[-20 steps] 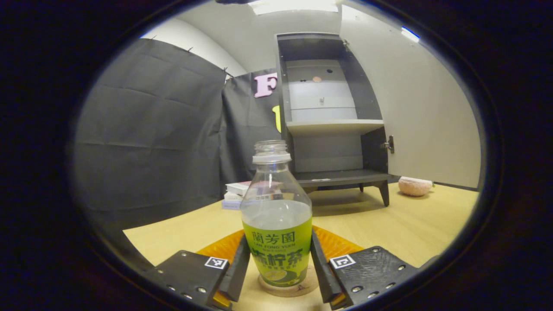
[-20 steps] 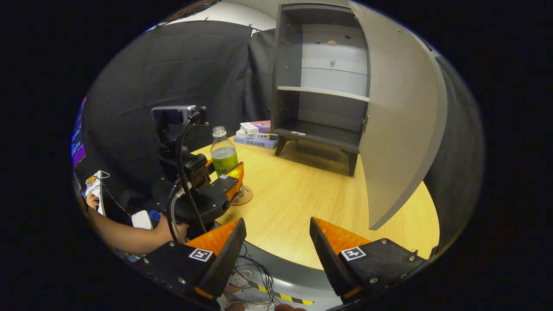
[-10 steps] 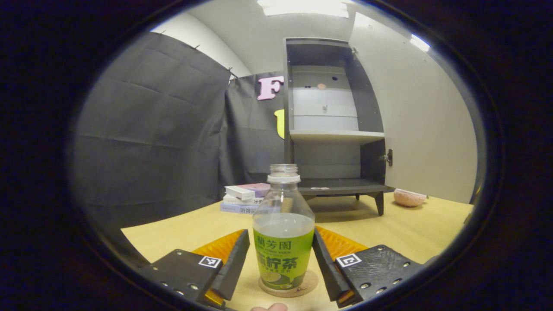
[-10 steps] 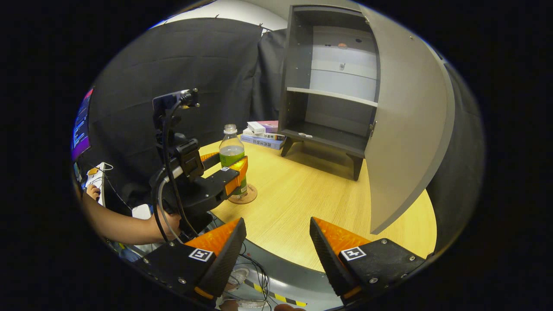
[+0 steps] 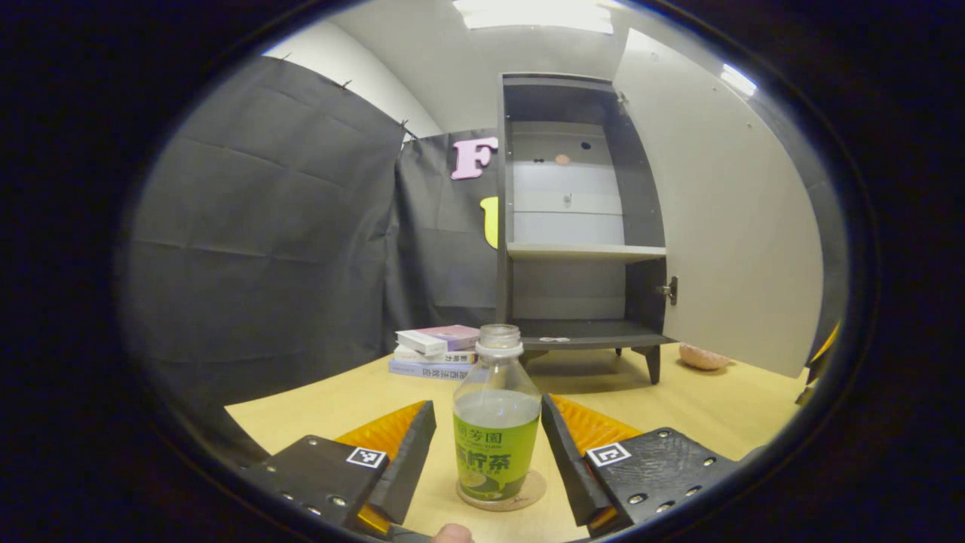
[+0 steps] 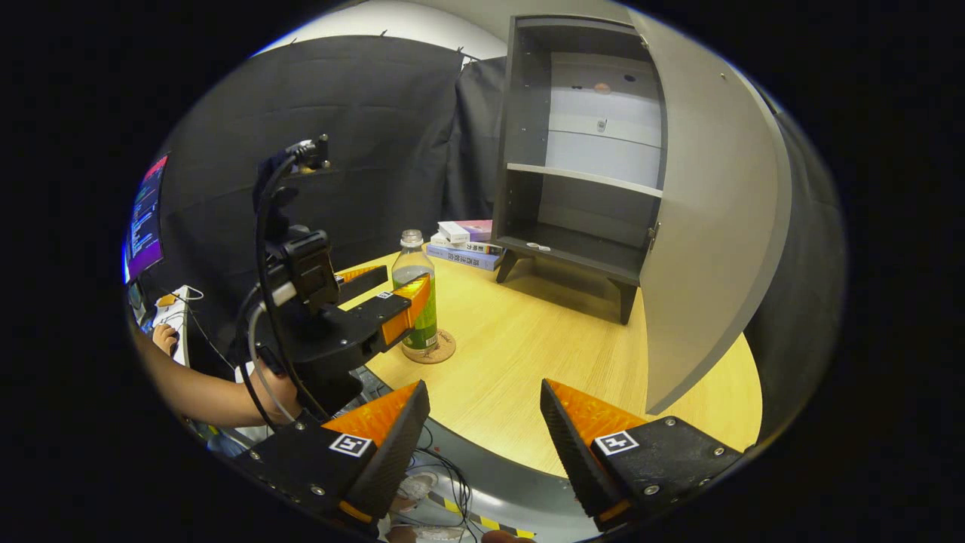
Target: Open the cabinet door with the right hand, grasp the bottle in the cabinet with the left hand and place it on the coaster, then close the cabinet door with the right hand.
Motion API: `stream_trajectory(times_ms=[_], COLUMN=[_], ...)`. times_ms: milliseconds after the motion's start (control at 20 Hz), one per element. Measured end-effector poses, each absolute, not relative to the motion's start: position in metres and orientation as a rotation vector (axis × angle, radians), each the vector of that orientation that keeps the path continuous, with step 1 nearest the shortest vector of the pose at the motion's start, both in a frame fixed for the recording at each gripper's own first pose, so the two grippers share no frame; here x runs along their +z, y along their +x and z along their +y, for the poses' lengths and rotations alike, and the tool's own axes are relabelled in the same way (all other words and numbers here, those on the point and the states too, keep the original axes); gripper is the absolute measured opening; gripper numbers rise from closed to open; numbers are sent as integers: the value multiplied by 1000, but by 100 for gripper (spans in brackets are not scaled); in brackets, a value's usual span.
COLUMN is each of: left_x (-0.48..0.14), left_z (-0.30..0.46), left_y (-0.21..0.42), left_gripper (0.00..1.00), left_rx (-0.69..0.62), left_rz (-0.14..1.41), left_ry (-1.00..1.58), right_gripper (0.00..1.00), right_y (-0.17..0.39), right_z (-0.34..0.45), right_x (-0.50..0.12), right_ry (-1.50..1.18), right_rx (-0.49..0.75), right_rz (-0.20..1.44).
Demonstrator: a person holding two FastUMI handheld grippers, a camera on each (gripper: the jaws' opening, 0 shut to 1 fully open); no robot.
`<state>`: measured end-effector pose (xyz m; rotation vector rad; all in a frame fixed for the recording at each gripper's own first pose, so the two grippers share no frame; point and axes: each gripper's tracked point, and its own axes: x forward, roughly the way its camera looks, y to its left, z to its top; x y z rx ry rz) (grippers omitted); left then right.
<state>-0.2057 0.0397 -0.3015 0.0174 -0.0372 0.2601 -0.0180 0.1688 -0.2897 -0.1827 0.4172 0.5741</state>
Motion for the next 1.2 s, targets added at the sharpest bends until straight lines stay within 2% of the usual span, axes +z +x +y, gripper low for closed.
stream_trajectory(times_ms=[200,250,300,350,450,500,600,700,750,800,900,1050,1100,1200], left_x=[-278,-267,-255,-244,-218,-200,-165,-132,-129,-128,-125,-121,-119,-101], left_z=[37,37,38,40,39,38,43,45,30,19,10,2,-5,-17], left_y=[-211,-212,-213,-214,-213,-212,-214,-216,-214,-206,-198,-194,-194,-196], left_gripper=[80,85,85,80,80,84,84,77,84,80,85,76,80,80], left_rx=[250,250,250,259,262,263,302,325,283,256,220,207,196,170], left_rz=[-21,-22,-27,-21,-24,-42,-99,-133,-125,-110,-93,-51,-32,-16], left_ry=[26,24,24,21,12,23,86,166,170,166,146,142,135,120], right_gripper=[92,92,92,92,92,91,92,93,94,93,94,94,93,93], right_y=[-19,-17,-13,-11,-6,-4,-2,-5,-8,-12,-20,-30,-33,-34], right_z=[167,165,163,159,156,156,153,148,145,139,122,83,66,34], right_x=[-273,-269,-264,-261,-249,-243,-229,-216,-211,-208,-206,-206,-204,-196], right_ry=[-160,-153,-152,-151,-128,-117,-125,-133,-128,-117,-74,-29,-17,11], right_rx=[568,564,557,549,540,535,525,516,511,499,460,377,338,254], right_rz=[390,384,380,377,364,359,328,298,290,288,306,336,335,332])
